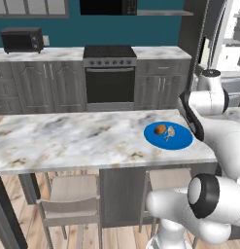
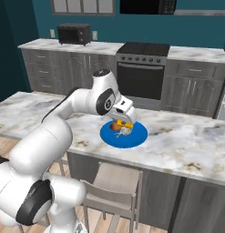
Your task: Take the cheese, fish, and potato from the fridge and place them on the plate on the dining counter to create an appetizer plate.
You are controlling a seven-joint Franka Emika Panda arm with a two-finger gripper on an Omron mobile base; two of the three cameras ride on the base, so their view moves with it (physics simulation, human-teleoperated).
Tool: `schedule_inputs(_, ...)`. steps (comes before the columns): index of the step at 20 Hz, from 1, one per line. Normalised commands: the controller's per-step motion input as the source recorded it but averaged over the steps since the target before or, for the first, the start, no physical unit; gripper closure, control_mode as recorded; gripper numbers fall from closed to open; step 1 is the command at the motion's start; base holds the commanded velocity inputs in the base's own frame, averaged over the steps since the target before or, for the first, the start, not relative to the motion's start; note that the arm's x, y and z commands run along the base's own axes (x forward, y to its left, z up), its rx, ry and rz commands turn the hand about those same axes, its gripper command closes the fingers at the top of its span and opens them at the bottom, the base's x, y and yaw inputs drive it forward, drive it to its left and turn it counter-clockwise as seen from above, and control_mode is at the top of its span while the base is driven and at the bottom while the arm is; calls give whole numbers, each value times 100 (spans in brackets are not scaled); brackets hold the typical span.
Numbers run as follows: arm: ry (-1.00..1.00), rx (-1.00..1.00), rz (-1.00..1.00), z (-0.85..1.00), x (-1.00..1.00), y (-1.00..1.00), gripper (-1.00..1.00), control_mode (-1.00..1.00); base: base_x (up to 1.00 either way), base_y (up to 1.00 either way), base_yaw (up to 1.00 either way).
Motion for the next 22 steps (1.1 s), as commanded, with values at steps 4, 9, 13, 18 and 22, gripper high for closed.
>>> schedule_inputs(4,-1,1,0,-34,40,0,100,-100,0,0,0)
schedule_inputs(9,0,5,0,-28,57,0,100,-100,0,0,0)
schedule_inputs(13,0,6,0,-28,54,0,100,-100,0,0,0)
schedule_inputs(18,0,2,0,-32,47,-11,100,-100,0,0,0)
schedule_inputs(22,0,1,0,-32,31,-28,100,-100,0,0,0)
